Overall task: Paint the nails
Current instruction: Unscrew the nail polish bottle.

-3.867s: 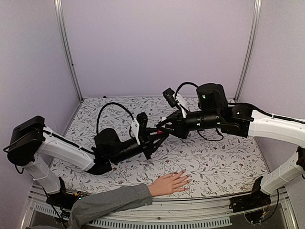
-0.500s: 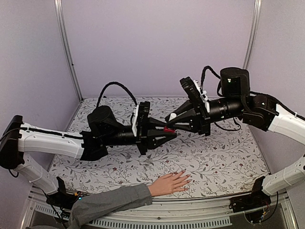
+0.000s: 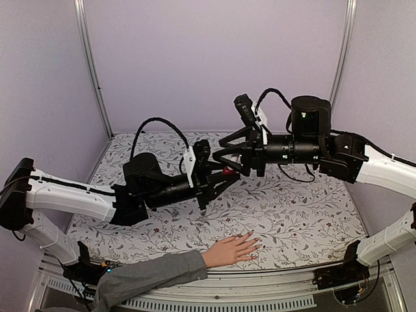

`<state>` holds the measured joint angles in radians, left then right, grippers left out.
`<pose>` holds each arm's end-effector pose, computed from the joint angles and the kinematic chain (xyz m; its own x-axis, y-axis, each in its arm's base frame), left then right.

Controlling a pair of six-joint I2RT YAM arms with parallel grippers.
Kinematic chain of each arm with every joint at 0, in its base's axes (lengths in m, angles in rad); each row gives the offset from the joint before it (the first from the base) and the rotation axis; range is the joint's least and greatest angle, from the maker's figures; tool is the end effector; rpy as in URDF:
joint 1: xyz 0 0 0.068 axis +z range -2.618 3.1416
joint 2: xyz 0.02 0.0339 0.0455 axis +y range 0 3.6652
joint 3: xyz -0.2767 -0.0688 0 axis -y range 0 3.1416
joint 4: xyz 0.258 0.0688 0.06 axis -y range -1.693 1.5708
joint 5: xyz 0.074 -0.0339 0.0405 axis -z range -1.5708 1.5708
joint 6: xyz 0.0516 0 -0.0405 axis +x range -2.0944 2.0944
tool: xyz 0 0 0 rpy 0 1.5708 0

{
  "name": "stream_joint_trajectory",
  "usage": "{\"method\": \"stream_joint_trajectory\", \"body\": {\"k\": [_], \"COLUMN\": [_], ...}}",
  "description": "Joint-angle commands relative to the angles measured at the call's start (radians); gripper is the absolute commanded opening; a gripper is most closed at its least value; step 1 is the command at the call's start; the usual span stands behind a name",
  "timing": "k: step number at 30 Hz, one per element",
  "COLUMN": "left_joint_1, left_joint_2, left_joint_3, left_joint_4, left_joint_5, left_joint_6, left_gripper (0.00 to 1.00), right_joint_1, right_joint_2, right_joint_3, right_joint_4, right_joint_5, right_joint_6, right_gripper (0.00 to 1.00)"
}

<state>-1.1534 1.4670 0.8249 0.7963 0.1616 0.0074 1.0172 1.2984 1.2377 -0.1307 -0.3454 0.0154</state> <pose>0.1373 -0.3300 0.3014 0.0694 -0.1385 -0.9879 0.9662 0.2558 0.0320 0.1571 0.2874 0.4009 -0.1150 -0.1585 -0.9806 -0.9735 0.2144 0.0795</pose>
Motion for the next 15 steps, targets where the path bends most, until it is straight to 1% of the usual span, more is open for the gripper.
{"method": "stream_joint_trajectory", "body": {"k": [1,3,10,15], "left_joint_1": [-0.009,-0.009,-0.011,-0.011], "left_joint_2": [0.025,0.038,0.065,0.068], "left_joint_3": [-0.015,-0.016,-0.037,-0.059], "left_joint_4": [0.044,0.058,0.125,0.185], "left_joint_5": [-0.211,-0.239,-0.374,-0.413], "left_joint_6": [0.015,0.013,0.001,0.008], "left_gripper": [0.00,0.00,0.00,0.00], "right_joint_1": [-0.002,-0.002,-0.002,-0.004], "right_joint_2": [0.000,0.009,0.025,0.031], "right_joint_3": [-0.019,-0.022,-0.030,-0.041], "right_joint_4": [0.041,0.035,0.031,0.035], "right_joint_5": [0.226,0.256,0.278,0.296], "right_joint_6": [0.109,0.125,0.185,0.237], "right_gripper": [0.52,0.52,0.53,0.52]}}
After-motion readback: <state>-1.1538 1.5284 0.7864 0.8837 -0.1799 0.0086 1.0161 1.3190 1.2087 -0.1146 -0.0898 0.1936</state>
